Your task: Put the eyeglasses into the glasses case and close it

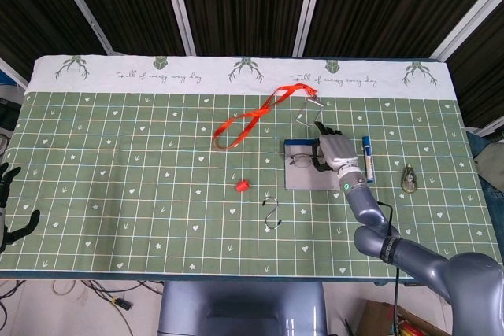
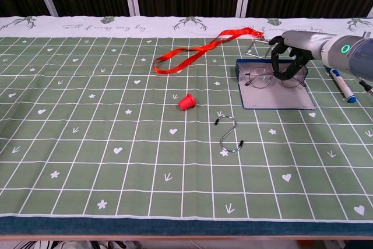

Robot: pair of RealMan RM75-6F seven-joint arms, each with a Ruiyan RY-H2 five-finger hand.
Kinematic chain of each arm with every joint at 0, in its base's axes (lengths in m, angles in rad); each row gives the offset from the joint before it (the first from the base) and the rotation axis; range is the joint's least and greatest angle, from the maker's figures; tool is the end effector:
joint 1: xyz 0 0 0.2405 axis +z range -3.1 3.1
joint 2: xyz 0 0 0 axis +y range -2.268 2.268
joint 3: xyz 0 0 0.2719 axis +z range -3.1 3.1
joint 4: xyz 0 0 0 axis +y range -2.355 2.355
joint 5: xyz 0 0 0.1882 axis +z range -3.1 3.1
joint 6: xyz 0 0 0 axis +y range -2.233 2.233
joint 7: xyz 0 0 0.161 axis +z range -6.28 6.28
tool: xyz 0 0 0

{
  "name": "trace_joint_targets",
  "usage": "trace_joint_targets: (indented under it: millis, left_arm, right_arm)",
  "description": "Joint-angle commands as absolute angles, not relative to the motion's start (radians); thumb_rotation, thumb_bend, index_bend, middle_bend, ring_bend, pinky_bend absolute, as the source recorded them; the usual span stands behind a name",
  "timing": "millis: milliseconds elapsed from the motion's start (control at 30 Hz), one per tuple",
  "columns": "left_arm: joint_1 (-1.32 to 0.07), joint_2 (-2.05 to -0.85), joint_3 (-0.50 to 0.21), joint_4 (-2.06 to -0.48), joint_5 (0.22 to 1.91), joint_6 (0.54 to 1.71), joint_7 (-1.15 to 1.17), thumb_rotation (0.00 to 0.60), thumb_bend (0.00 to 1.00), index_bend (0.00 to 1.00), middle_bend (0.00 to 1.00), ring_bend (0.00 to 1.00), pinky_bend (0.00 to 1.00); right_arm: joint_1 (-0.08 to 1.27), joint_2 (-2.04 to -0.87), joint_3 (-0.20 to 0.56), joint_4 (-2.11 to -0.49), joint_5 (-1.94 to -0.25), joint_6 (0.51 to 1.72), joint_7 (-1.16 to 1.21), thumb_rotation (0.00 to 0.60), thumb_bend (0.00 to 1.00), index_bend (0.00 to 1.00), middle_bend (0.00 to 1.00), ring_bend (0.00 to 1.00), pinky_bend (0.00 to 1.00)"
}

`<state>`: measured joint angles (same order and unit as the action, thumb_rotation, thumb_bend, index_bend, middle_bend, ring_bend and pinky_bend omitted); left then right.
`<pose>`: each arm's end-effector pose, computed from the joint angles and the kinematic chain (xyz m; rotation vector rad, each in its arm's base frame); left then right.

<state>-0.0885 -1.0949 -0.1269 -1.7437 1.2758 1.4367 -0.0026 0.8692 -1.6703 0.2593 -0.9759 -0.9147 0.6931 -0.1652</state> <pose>-0.3218 0.2078 0.1974 -1.1573 -1.0678 -0.9093 -0.2039 -0.4521 -0.0030 1.6593 -1.1294 0.7718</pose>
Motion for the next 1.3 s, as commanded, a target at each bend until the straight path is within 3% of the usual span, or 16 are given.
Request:
trace_joint_targets:
  millis: [33,667,900,1300]
  left_arm:
    - [-0.089,-1.095,-0.128,-1.744,1.274,1.436,-0.003,0.6,0.34,0.1,0.0,0.0,0.0]
    - [-0.088,-1.094,-0.13,-1.747,1.27,1.436,-0.005,0.6,0.34,0.1,0.0,0.0,0.0]
    - [-0.087,-1.093,-0.13,-1.746,1.271,1.434,-0.007,0.6,0.34,0.1,0.0,0.0,0.0]
    - [-0.087,-1.096,-0.13,-1.746,1.272,1.437,-0.001,0.6,0.34,0.1,0.0,0.0,0.0]
  right_arm:
    - [0.873,-1.68,0.264,-0.963,-0.936,0.694,-0.146,0.6,0.51,0.66,0.02,0.14,0.18]
    - [0.908,-1.722,0.284,-0.898,-0.953,0.657,-0.131,0.6,0.51,0.65,0.02,0.14,0.18]
    - [0.916,-1.721,0.287,-0.877,-0.909,0.624,-0.161,0.6,0.51,0.53,0.01,0.13,0.18]
    - [0.914,-1.709,0.289,-0.887,-0.884,0.629,-0.185,0.6,0.51,0.5,0.01,0.13,0.18]
